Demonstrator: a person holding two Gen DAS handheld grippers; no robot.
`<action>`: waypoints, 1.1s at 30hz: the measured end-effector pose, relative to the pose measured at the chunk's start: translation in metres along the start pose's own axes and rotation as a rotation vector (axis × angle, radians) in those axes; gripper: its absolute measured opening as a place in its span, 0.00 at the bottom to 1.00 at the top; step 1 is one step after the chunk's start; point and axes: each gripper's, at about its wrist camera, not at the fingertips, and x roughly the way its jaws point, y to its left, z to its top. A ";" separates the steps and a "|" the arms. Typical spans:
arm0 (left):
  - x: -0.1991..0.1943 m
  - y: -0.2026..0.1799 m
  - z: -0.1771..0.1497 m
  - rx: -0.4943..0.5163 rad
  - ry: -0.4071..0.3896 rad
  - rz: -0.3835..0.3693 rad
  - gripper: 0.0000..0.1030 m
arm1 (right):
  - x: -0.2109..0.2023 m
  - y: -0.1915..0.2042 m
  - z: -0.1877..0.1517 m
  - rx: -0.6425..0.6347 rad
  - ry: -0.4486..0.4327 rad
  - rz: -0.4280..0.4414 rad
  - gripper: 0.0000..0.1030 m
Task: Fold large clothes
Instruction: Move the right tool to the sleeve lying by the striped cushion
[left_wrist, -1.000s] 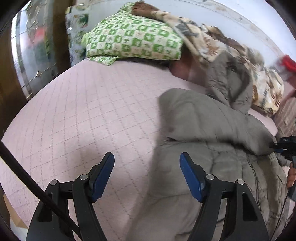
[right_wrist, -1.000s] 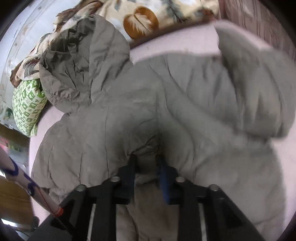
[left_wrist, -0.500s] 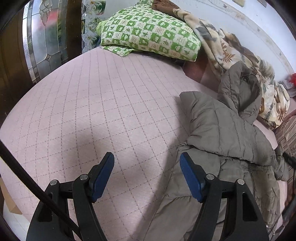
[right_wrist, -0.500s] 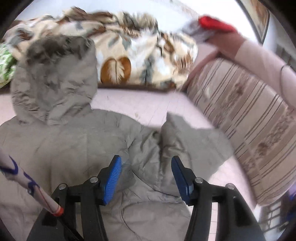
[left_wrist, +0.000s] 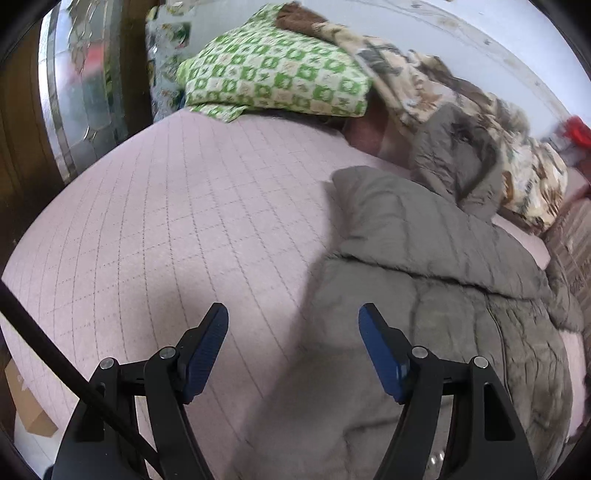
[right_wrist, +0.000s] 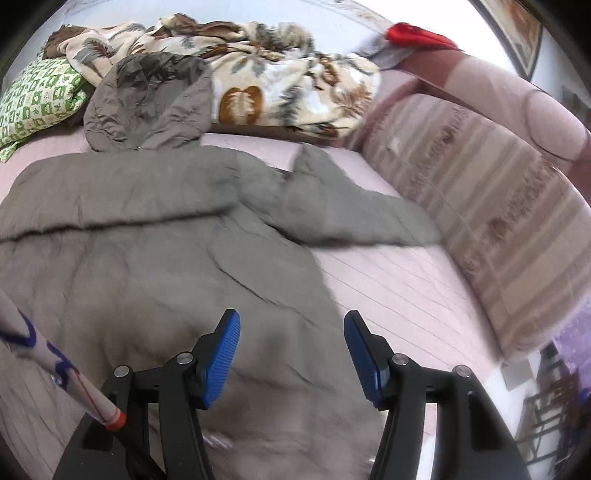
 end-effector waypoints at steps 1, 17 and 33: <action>-0.006 -0.007 -0.007 0.026 -0.012 0.007 0.70 | -0.002 -0.013 -0.005 0.005 -0.006 -0.016 0.61; -0.152 -0.123 -0.039 0.242 -0.046 -0.049 0.70 | -0.033 -0.195 -0.049 0.408 -0.092 0.023 0.71; -0.184 -0.177 -0.053 0.326 -0.083 -0.063 0.70 | -0.044 -0.196 -0.047 0.434 -0.176 0.135 0.76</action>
